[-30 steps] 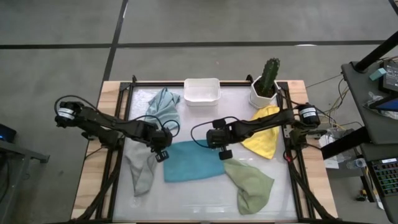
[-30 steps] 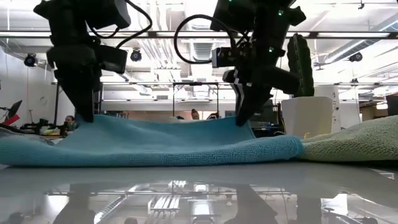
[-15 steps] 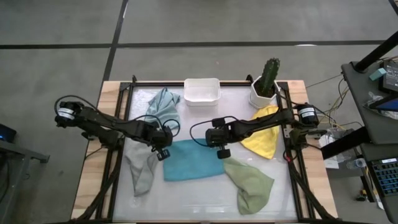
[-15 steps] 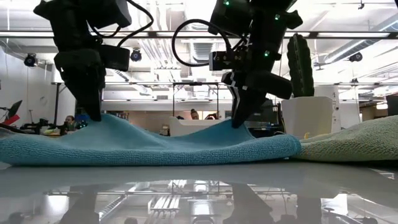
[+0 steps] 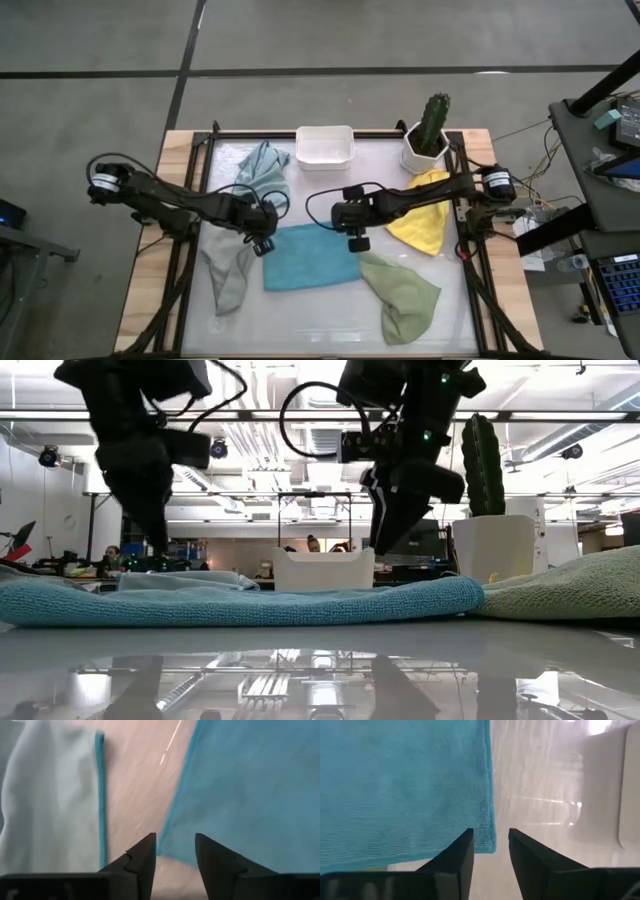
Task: Fold microfiber towels
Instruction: Fold the blue cloth
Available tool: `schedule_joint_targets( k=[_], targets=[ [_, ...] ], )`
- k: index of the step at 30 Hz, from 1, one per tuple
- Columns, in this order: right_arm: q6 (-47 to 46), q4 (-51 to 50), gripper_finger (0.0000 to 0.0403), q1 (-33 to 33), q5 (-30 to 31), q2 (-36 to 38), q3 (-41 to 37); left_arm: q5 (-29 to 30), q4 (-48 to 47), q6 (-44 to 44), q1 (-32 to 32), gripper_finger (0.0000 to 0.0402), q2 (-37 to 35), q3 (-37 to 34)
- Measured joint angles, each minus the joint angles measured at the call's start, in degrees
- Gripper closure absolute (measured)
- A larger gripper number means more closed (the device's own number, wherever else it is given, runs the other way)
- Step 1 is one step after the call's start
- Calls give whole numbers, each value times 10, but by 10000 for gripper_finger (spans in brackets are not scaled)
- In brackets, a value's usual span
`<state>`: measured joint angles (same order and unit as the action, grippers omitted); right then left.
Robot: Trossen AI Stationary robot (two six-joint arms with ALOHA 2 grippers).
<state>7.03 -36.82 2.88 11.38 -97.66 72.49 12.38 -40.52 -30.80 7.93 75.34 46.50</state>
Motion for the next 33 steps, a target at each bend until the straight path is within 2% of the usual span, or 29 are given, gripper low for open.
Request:
schedule_joint_targets(
  k=[3, 7, 15, 23, 33],
  targets=[
    [-9, 13, 294, 4, -29, 9, -9, -5, 33, 23, 20, 279, -1, 0],
    [-12, 84, 320, 13, -71, 10, -40, -20, 108, 42, 47, 299, 5, -17],
    [-16, 267, 389, 8, -71, 10, -135, 0, 119, 26, 58, 361, 64, -33],
    [-45, 378, 394, -17, -69, 5, -192, 24, 131, 26, 55, 400, 130, -37],
    [-49, 388, 394, -34, -71, -42, -184, 47, 130, 12, 52, 400, 140, -37]
  ],
)
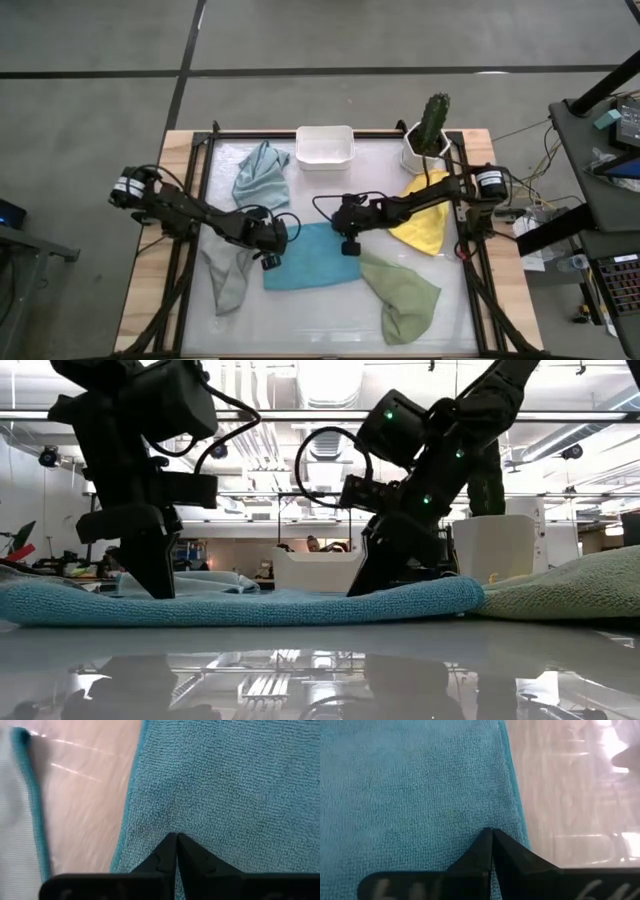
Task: Fold microfiber towels
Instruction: Fold the blue cloth
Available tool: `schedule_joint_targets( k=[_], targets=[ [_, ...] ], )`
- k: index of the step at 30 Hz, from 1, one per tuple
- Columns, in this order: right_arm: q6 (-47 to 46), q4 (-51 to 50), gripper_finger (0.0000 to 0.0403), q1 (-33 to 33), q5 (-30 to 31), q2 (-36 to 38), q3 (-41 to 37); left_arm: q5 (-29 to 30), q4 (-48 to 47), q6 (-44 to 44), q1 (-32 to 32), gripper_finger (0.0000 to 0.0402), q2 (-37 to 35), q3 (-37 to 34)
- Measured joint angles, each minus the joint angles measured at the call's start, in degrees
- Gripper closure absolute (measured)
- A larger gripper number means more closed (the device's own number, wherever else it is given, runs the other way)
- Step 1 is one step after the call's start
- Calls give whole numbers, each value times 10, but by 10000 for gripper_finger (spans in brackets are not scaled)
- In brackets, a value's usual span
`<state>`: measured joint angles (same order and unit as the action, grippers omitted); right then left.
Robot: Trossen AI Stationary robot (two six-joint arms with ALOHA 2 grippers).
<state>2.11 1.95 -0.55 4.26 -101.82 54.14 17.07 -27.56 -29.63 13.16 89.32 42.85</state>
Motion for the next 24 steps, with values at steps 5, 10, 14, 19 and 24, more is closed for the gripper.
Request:
schedule_joint_targets(
  k=[5, 10, 14, 19, 24],
  targets=[
    [21, -5, 394, -22, 3, -3, 13, 57, -27, 0, -13, 401, 1, -2],
    [50, -20, 394, -45, 6, -3, 34, 66, -66, 0, -33, 401, 1, -2],
    [67, -27, 394, -49, 6, -3, 45, 65, -66, 0, -36, 401, -1, -1],
    [61, -76, 394, -49, 3, 11, 66, 60, -68, 2, -36, 401, -15, 5],
    [26, -112, 394, -37, 3, 38, 71, 60, -63, 5, -36, 401, -54, 6]
  ],
)
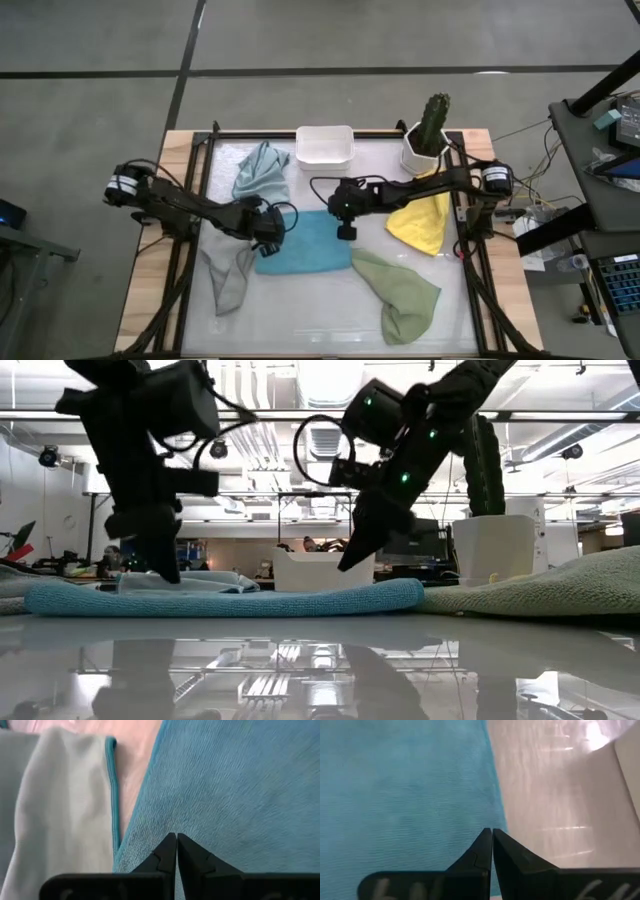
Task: Fold microfiber towels
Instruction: Fold the blue cloth
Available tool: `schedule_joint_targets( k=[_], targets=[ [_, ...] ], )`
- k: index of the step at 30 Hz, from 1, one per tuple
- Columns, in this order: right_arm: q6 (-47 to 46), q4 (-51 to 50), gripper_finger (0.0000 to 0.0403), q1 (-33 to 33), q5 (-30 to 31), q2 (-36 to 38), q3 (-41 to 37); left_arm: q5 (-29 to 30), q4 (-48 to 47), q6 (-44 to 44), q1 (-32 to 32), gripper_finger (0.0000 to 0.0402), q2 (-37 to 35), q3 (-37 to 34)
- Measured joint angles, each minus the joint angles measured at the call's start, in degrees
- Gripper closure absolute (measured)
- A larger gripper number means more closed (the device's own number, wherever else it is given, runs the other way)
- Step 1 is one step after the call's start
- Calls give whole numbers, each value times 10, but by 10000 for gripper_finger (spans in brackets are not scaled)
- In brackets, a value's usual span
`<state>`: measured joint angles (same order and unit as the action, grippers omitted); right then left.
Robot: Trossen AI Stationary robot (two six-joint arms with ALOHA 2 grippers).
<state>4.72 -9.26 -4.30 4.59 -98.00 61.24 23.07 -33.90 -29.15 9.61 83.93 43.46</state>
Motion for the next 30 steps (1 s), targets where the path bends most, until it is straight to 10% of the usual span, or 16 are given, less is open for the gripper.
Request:
schedule_joint_targets(
  k=[15, 30],
  targets=[
    [-252, -15, 382, 25, -40, 49, -29, -21, 126, 1, 52, 401, -58, -8],
    [-422, -64, 216, 26, -81, 49, -33, -15, 304, 30, 69, 401, 30, -24]
  ],
)
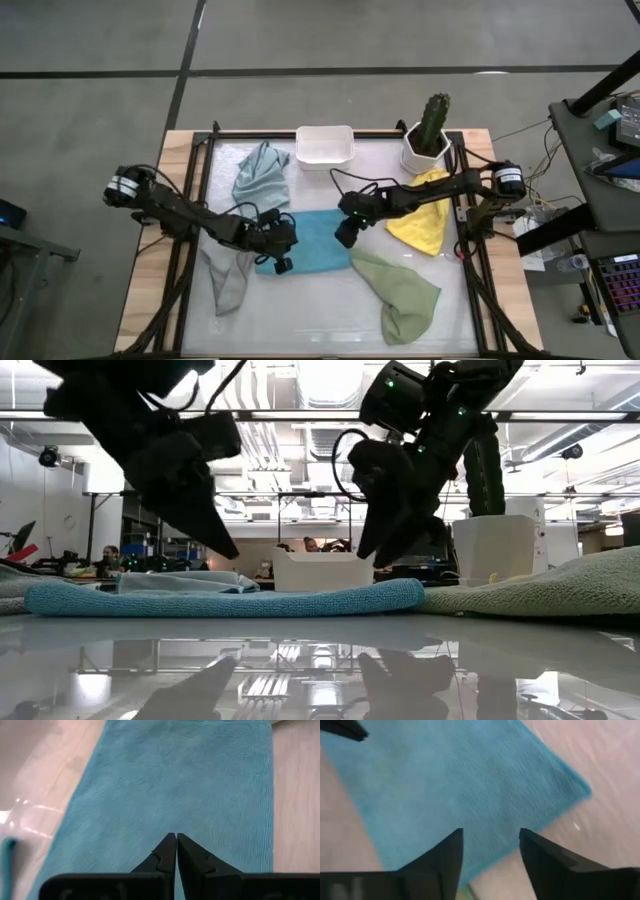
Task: Fold microfiber towels
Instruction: Fold the blue cloth
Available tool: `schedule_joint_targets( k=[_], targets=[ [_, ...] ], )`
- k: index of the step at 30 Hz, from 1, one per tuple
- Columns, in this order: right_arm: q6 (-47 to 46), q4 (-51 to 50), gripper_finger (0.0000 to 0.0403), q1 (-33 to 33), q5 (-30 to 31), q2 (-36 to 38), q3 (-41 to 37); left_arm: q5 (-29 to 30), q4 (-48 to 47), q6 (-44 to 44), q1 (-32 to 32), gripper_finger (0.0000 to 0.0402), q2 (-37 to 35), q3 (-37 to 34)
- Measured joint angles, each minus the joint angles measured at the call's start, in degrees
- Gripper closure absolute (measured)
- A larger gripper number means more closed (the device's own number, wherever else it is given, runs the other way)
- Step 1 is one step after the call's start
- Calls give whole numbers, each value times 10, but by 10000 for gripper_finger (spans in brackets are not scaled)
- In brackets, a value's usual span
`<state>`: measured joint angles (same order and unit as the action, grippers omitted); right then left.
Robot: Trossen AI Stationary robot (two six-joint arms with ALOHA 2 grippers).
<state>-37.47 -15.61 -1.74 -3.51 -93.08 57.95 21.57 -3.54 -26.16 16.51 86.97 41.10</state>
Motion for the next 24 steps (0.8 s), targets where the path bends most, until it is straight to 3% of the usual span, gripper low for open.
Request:
schedule_joint_targets(
  k=[11, 17, 24],
  targets=[
    [-79, -36, 128, 3, 0, -4, -16, 0, 25, -4, 0, 401, 74, 0],
    [-99, 5, 113, 10, -26, -28, -25, 0, 25, -4, 0, 401, 76, 0],
    [-110, 126, 113, 11, -70, -61, -31, 1, 26, -5, 0, 401, 75, -1]
  ],
)
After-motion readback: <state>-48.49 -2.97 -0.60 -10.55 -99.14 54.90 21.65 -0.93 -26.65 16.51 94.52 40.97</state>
